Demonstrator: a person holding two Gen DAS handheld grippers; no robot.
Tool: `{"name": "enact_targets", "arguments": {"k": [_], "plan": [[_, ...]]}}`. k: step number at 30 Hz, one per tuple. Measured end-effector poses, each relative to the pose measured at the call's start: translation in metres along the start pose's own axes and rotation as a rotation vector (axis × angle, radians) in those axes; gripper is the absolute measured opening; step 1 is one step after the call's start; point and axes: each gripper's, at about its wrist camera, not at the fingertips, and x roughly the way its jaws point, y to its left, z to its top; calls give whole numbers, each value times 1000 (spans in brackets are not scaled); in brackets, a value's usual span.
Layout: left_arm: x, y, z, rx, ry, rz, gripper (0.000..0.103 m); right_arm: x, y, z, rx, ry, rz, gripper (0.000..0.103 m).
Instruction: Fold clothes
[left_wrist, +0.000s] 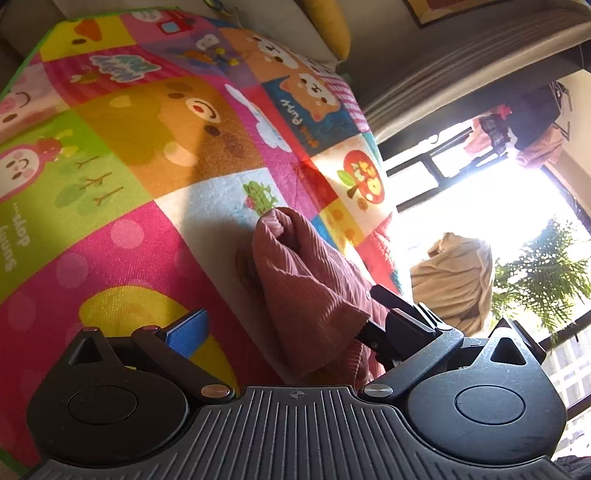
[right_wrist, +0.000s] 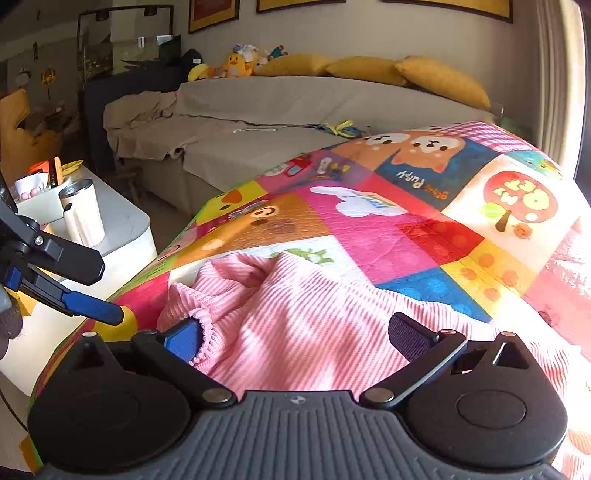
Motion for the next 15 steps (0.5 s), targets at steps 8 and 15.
{"name": "enact_targets", "arguments": {"k": [8, 15], "plan": [[60, -32, 15, 13, 85, -117, 103, -3, 39, -20, -258, -27, 13, 103], [50, -68, 29, 93, 42, -189, 103, 13, 54, -23, -344, -47, -35, 103]]}}
